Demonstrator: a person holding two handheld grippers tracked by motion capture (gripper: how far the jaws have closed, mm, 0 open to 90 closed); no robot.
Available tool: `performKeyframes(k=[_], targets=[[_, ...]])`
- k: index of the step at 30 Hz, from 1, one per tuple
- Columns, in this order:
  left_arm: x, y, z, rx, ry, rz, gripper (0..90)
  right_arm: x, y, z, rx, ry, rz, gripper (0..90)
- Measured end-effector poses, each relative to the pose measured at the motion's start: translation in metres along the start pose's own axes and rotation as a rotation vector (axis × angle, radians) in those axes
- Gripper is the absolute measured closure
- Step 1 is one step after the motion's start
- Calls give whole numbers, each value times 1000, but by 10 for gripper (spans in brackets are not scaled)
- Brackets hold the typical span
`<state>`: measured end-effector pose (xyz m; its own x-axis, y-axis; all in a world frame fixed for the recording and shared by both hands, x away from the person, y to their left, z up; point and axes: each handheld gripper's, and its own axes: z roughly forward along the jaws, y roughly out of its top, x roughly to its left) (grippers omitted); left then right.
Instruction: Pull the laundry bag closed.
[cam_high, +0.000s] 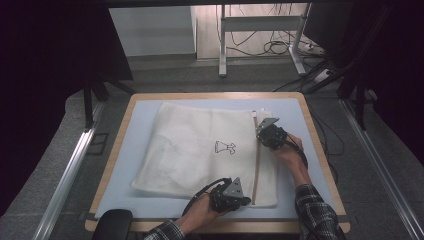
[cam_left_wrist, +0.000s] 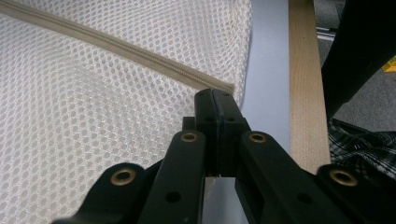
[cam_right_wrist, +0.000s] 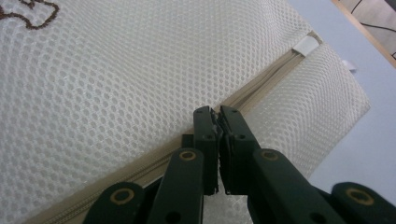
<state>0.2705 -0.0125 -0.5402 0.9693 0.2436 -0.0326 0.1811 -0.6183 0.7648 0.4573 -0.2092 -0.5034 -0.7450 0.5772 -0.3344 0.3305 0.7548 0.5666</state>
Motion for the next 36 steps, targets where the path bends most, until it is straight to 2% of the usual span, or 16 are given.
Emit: performKeyframes(k=[21, 36], targets=[[0, 0, 0, 1, -1, -2, 899, -21, 9, 17, 3, -29, 10, 856], [0, 0, 0, 3, 2, 4, 900, -34, 17, 28, 11, -37, -3, 854]])
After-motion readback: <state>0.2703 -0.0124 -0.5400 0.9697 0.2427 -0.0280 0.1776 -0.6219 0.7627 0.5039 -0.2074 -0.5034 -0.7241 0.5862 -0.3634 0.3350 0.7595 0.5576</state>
